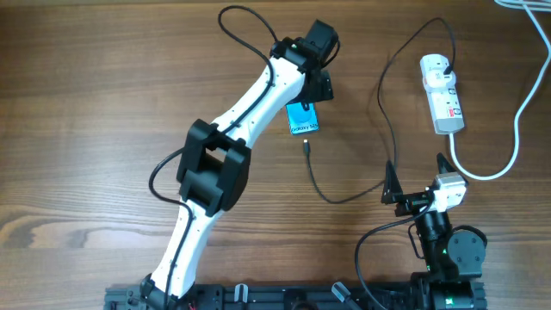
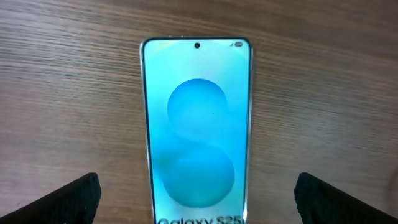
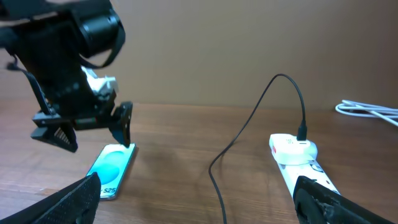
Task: Plug charger to phone and switch on socket
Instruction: 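Lower the left gripper and grasp the phone's top edge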
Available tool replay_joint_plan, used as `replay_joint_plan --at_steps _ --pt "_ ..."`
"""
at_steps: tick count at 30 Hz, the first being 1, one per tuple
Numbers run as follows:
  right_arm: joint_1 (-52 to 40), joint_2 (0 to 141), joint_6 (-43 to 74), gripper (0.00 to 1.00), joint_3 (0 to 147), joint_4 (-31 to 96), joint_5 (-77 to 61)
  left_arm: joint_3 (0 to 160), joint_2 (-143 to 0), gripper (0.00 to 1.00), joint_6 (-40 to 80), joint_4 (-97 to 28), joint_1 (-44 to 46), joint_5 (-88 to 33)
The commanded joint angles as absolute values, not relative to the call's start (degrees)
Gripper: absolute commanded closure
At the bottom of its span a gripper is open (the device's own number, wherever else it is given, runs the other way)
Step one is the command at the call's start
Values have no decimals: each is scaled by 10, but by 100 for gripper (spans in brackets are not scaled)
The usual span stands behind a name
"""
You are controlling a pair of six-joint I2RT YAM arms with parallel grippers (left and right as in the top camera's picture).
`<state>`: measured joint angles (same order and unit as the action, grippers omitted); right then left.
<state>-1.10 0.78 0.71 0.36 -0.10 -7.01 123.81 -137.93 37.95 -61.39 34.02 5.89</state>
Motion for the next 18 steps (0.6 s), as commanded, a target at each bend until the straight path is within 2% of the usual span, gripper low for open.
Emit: replay_joint_plan --at_steps 1,18 --pt "-14 4 0 0 3 -4 -63 1237 -1395 0 364 -602 340 54" --pt "-14 10 0 0 3 -4 -63 1162 -1399 0 364 -539 343 54"
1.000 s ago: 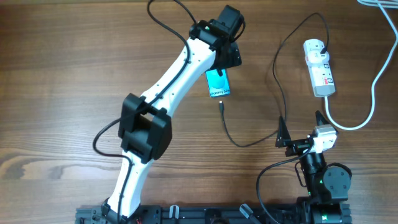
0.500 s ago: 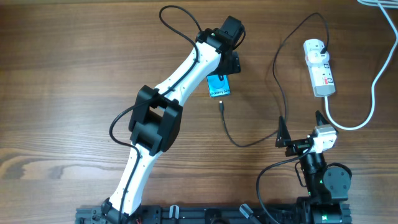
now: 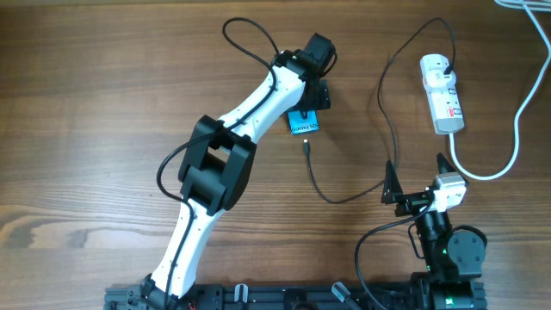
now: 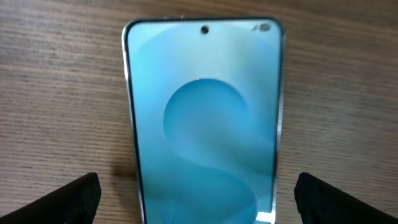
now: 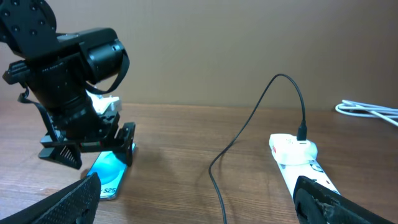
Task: Plug charger to phone and switch on socket
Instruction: 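Lower the left gripper and grasp the phone's top edge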
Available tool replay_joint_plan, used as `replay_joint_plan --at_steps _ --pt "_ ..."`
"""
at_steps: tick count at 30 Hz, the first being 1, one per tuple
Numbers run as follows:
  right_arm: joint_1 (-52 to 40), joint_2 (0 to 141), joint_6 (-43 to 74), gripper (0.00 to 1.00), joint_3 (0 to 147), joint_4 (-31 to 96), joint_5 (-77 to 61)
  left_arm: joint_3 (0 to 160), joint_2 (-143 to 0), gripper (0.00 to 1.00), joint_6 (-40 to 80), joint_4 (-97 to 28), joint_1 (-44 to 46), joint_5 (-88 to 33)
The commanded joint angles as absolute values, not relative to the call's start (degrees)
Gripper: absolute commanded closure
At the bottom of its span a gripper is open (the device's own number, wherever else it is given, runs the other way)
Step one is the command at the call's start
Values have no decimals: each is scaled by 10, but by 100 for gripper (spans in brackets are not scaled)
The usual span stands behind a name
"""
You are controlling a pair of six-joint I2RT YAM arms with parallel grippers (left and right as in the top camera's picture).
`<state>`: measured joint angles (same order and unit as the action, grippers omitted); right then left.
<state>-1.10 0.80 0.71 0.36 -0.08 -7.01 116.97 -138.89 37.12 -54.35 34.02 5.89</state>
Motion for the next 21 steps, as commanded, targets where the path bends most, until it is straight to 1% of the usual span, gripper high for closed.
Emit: replay_joint_plan --at_steps 1,15,16,18,20,21 --pt "-14 10 0 1 3 -4 -63 1162 -1399 0 364 -538 343 54" --pt "-14 10 0 0 3 -4 -63 1161 -1433 1 364 -542 347 54" --pt "-14 10 0 0 3 -4 -62 1161 -1433 5 364 -544 347 54" --pt "-14 10 0 0 3 -4 -63 1161 -1433 9 364 -550 347 54" --pt "-14 10 0 0 3 -4 -62 1161 -1433 6 364 -555 347 54" --pt "-14 10 0 0 3 -4 -62 1161 -1433 6 364 -558 349 54"
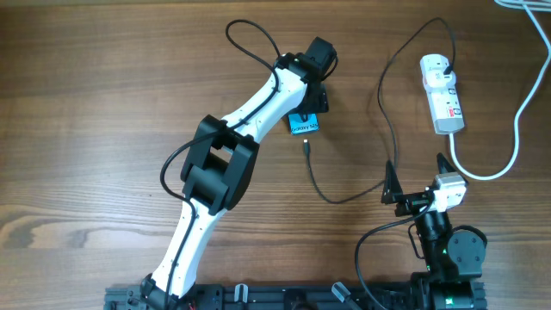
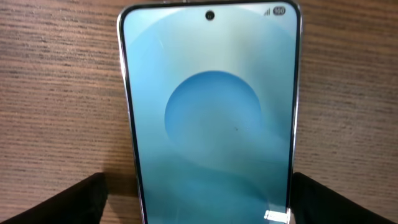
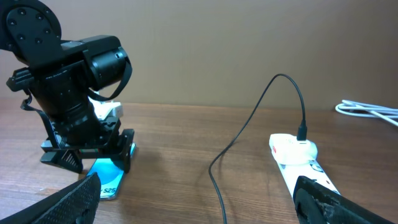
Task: Plug charger to phone and switch on socket
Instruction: 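Lower the left gripper and grasp the phone's top edge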
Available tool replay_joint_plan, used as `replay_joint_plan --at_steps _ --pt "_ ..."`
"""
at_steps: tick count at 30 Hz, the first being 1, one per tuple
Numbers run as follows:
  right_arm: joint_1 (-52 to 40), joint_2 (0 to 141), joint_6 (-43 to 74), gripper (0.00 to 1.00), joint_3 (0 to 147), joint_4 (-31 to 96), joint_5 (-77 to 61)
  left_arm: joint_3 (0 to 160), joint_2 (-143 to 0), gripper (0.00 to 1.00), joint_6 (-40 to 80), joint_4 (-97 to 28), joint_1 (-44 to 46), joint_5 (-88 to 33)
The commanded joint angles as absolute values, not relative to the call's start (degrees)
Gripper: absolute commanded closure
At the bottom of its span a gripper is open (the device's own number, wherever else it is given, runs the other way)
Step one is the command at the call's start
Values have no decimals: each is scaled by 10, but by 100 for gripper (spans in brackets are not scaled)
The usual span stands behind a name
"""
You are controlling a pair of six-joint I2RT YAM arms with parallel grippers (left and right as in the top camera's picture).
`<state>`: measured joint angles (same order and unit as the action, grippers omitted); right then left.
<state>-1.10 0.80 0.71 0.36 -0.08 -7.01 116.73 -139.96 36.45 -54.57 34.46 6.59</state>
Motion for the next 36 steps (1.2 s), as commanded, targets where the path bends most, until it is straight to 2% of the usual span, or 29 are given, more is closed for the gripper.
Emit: replay_joint_plan --at_steps 1,5,9,12,14,26,33,36 --pt "-14 10 0 0 3 -4 -63 1161 -1433 6 362 -562 351 55" --pt "-14 10 1 0 3 -4 -63 1161 -1433 6 362 -578 365 66" --pt "-14 10 0 0 3 -4 -62 1161 -1433 3 355 -593 373 158" --pt "-14 10 0 0 3 -4 -62 1161 -1433 5 319 -569 367 124" --pt "-14 10 0 0 3 -4 -63 1161 -1433 14 320 -557 364 94" --pt "-14 10 0 0 3 -4 -62 1161 -1433 13 321 -553 345 68" --pt "-14 10 0 1 3 -4 -63 1161 -1433 27 321 -550 340 54" --pt "-14 10 0 0 3 -4 -62 1161 -1433 25 321 -550 340 54"
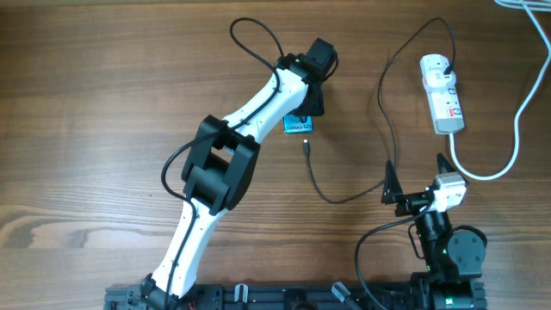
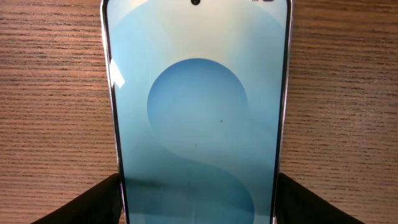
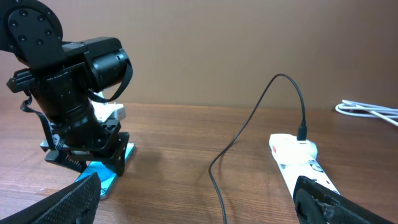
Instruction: Plug charger to phone and switch on socket
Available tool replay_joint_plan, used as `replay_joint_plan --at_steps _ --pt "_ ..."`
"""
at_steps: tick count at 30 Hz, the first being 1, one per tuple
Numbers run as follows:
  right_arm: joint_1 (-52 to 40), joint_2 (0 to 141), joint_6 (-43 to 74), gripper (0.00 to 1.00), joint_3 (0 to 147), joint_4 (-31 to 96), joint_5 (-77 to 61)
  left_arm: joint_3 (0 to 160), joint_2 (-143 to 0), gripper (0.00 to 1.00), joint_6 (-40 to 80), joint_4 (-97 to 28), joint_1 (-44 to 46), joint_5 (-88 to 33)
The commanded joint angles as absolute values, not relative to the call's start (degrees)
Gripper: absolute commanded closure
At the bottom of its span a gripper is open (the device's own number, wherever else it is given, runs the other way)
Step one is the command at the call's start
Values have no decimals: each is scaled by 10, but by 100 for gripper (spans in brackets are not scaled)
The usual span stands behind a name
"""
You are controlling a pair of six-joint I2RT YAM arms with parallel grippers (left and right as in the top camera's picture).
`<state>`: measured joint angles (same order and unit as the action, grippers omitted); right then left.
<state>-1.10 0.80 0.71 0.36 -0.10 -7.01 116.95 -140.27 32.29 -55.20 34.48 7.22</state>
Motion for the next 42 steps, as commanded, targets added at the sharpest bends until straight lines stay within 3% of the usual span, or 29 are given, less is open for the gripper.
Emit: replay_joint_plan --at_steps 1,18,20,23,25,28,30,33,35,37,40,42 --pt "-14 10 0 0 3 -4 -63 1161 -1433 29 321 -549 340 54" --pt "-14 10 22 0 3 -8 -72 1162 -1337 30 322 -596 339 48" --pt "-14 10 187 1 3 -13 -171 1162 -1325 30 322 -600 338 23" --pt "-14 10 566 0 3 -24 -196 1162 -1311 31 338 -601 328 4" --pt "-14 10 646 0 3 -59 -202 1162 -1306 32 339 -600 315 -21" --pt "-14 11 639 1 20 -123 -218 1162 -1301 35 339 -600 279 -129" --pt "-14 38 584 1 81 -43 -220 1162 -1301 36 339 -600 252 -202" --pt "-14 166 390 1 225 125 -184 1162 -1301 36 339 -600 223 -274" --pt "-14 326 270 1 363 289 -106 1162 -1301 36 339 -600 209 -340" --pt "-14 496 235 1 491 424 -71 1162 -1301 36 355 -599 199 -420" --pt "-14 691 257 0 629 493 -212 1162 -1301 36 369 -584 191 -536" --pt "-25 764 200 1 670 486 -327 1162 -1301 36 382 -579 188 -608"
